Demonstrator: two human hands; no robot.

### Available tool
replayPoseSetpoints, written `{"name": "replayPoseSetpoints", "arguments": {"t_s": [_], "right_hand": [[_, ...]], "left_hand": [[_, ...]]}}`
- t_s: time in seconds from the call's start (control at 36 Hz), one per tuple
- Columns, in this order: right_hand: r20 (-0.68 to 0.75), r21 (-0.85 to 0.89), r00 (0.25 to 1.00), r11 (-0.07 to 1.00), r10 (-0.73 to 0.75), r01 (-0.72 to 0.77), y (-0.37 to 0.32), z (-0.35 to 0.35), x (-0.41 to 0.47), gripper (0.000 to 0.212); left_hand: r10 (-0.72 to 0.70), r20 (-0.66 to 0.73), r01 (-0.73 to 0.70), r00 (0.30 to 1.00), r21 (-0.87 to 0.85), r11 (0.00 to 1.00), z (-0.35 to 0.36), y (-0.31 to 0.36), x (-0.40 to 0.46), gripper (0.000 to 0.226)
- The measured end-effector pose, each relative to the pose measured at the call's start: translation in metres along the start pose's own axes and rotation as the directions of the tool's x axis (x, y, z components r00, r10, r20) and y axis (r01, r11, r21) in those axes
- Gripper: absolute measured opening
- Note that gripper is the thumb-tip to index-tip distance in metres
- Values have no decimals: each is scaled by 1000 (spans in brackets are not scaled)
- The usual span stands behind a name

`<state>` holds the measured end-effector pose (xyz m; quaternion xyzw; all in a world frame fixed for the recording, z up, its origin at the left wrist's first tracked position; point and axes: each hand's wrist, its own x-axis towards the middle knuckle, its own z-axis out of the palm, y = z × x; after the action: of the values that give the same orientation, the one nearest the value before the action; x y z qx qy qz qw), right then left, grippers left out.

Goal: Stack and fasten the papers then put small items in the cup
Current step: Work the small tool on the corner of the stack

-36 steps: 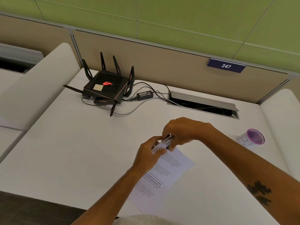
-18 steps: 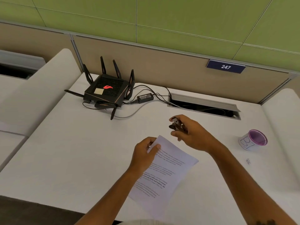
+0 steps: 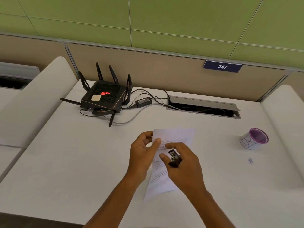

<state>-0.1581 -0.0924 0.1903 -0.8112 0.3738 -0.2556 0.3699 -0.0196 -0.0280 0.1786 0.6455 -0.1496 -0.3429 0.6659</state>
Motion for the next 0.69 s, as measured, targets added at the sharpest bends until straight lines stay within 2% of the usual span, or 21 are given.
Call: {"name": "replayPoseSetpoints", "arguments": {"t_s": [0.14, 0.22, 0.56, 0.69], "right_hand": [[42, -129, 997, 989, -70, 75, -7, 3, -2, 62], [48, -152, 993, 982, -109, 115, -10, 6, -3, 66], [-78, -150, 938, 934, -338, 324, 4, 9, 7, 54], [-230, 20, 914, 937, -335, 348, 9, 4, 15, 32]], "left_hand": [[17, 2, -17, 1000, -52, 998, 7, 10, -6, 27], [47, 0, -47, 999, -31, 998, 10, 17, -10, 29], [121, 11, -122, 993, 101, 987, 5, 30, -21, 41], [222, 47, -226, 974, 143, 964, 5, 33, -32, 49]]}}
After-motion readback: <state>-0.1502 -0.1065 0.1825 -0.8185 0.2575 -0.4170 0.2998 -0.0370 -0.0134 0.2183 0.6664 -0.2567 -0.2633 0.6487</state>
